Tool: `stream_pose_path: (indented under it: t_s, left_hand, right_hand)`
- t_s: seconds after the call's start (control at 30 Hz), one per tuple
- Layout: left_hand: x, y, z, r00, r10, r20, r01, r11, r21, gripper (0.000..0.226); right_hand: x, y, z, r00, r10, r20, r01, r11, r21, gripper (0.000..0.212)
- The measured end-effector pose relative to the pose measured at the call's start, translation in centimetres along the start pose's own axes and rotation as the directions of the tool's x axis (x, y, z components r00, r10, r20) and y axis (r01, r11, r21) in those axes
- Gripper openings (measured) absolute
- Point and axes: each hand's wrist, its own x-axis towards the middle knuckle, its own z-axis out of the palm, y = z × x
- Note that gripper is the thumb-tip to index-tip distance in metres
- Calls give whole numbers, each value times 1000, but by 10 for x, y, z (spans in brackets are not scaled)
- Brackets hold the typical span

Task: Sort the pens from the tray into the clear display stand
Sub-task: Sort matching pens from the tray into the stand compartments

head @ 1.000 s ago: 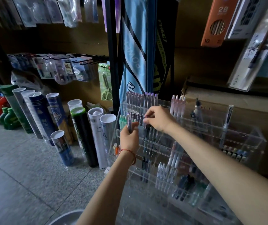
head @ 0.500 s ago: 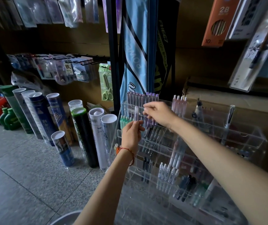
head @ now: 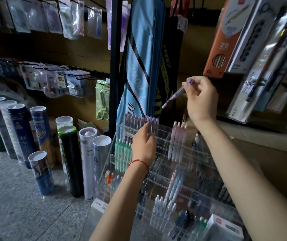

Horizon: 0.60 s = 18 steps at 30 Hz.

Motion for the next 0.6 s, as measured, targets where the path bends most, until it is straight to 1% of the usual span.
stream_pose_path:
  t_s: [0.03, 0.07, 0.13, 0.2, 0.33, 0.5, 0.6]
  left_hand:
    - [3, -4, 4, 1000, 0, 18, 0, 1000, 20, 45]
    - [4, -6, 7, 999, -6, 44, 5, 999, 35, 47]
    - [4, -6, 12, 996, -16, 92, 11, 998, 61, 50]
    - [3, -5, 15, 992, -18, 128, 7, 997, 81, 51]
    - [1, -2, 19, 987, -10, 159, -7, 995, 101, 51]
    - [3, -6, 19, 984, -25, 175, 8, 995, 96, 53]
    - [5, -7, 15, 981, -26, 190, 12, 997, 73, 52]
  right_hand:
    - [-3, 4, 5, 999, -23, 24, 24, 998, -52, 12]
    - [-9, 9, 10, 997, -14, 76, 21, 995, -99, 13]
    - [-18, 23, 20, 979, 54, 197, -19, 984, -176, 13]
    - [-22, 35, 23, 953, 114, 280, -44, 968, -245, 14]
    - [-20, 43, 25, 921, 157, 355, -64, 963, -261, 17]
    - [-11, 38, 33, 903, 181, 390, -56, 949, -311, 12]
    - [1, 33, 37, 861, 249, 443, -79, 927, -366, 5]
